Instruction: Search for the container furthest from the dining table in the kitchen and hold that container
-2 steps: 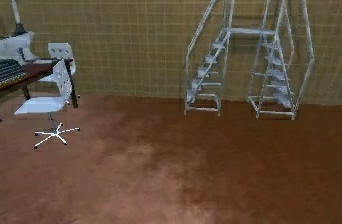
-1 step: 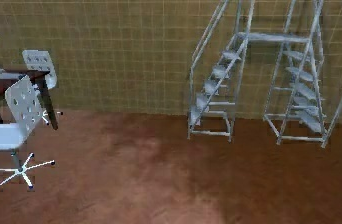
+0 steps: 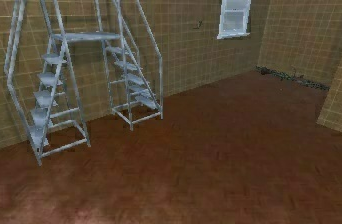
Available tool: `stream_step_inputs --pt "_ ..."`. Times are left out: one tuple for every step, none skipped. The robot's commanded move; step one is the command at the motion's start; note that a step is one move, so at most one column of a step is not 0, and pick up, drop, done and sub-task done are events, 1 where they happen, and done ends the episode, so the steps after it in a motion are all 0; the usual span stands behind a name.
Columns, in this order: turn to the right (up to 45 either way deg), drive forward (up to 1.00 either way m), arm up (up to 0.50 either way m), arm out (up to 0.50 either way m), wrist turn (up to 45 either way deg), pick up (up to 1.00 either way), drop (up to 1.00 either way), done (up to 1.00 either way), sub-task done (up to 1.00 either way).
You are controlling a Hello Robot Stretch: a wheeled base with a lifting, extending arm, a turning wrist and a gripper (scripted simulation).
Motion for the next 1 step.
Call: stream_step_inputs --pt "3.0 0.00 0.00 0.00 0.0 0.00 0.00 0.00 0.00"
